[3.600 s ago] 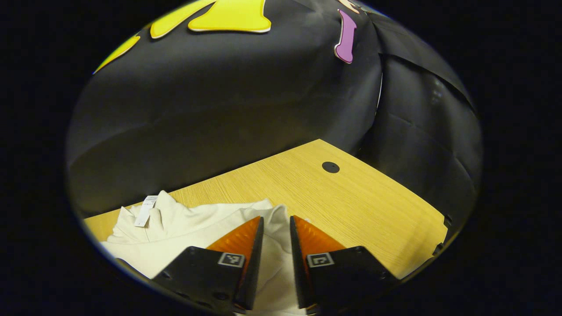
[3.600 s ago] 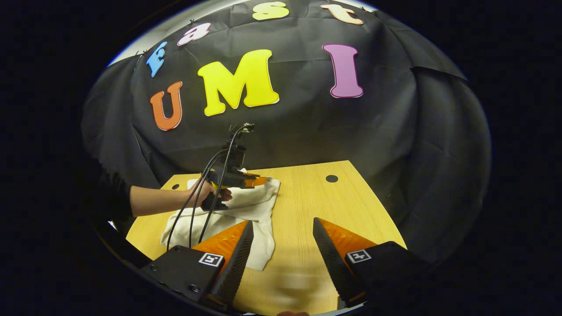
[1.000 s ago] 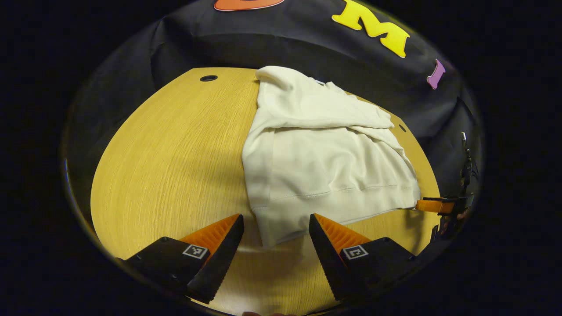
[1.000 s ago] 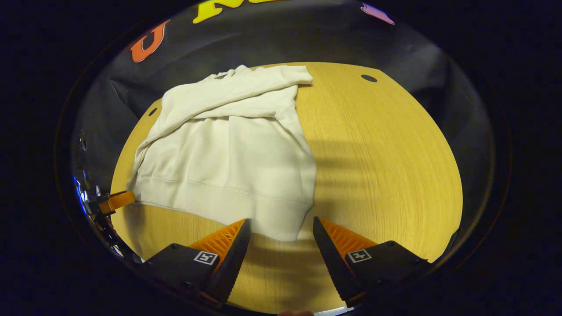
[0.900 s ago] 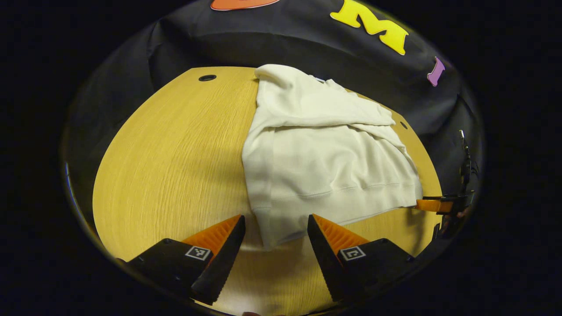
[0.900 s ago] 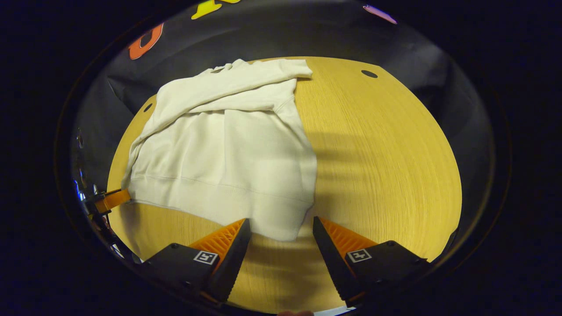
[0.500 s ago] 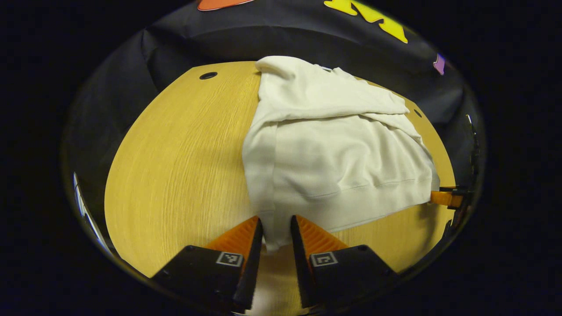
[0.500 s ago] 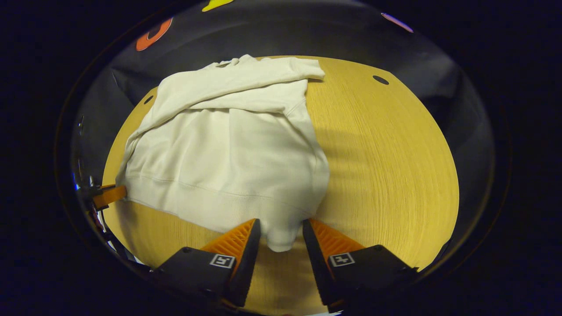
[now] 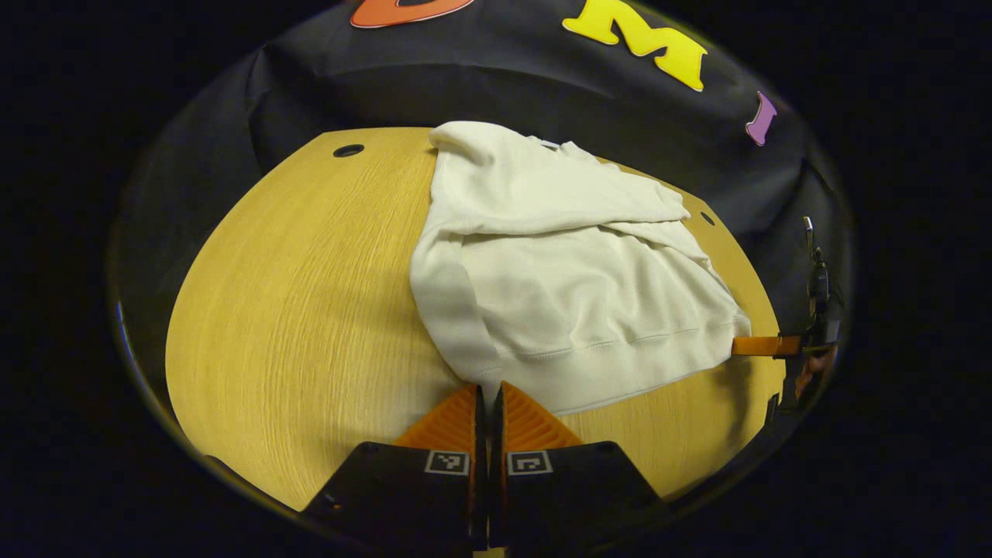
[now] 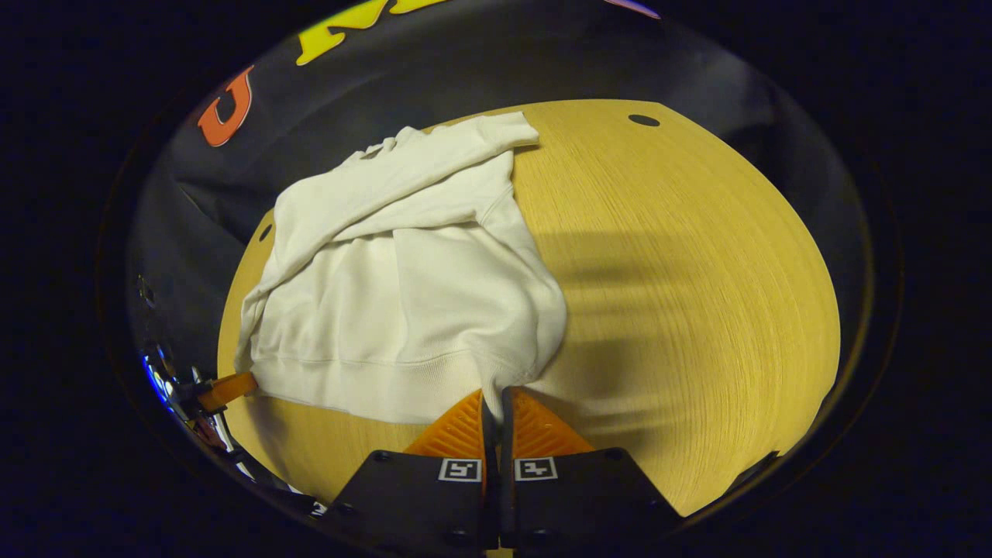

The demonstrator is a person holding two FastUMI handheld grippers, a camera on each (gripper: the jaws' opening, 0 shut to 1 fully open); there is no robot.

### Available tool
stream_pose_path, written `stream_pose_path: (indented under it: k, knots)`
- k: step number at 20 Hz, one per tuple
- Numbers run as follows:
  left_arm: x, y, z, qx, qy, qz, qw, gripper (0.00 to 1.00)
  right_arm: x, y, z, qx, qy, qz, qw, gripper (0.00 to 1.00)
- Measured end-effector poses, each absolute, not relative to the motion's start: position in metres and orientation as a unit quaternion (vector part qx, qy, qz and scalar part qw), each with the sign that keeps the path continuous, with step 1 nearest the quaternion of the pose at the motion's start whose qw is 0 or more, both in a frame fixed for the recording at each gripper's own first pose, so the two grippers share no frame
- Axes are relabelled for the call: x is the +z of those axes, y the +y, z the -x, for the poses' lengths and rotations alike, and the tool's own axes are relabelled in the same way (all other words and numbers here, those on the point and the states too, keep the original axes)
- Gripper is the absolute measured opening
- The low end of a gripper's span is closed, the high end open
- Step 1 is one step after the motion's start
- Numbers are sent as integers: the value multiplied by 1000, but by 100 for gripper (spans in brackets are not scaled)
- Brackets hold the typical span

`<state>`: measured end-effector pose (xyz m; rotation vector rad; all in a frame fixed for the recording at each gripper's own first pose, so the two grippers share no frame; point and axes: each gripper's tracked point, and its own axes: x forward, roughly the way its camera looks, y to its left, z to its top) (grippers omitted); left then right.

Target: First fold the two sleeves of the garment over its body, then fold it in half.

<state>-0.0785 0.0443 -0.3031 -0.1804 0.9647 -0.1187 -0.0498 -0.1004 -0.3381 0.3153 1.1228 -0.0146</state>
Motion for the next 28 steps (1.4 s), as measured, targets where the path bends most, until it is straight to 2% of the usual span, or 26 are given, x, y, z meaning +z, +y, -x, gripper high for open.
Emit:
stream_pose_path:
  k: [6,13,24,28]
  knots:
    - [-254,38,53,-74,400,94,909,4,-286,-99,21,15,471,-175,864,1]
    - [-179,30,-9,-102,314,85,940,3,-204,-88,-44,43,393,-177,901,1]
    - [-80,42,-171,-79,204,128,967,3,-123,-69,-197,85,320,-125,935,1]
    - [-95,46,-229,-68,205,112,970,3,-139,-71,-257,71,311,-117,940,1]
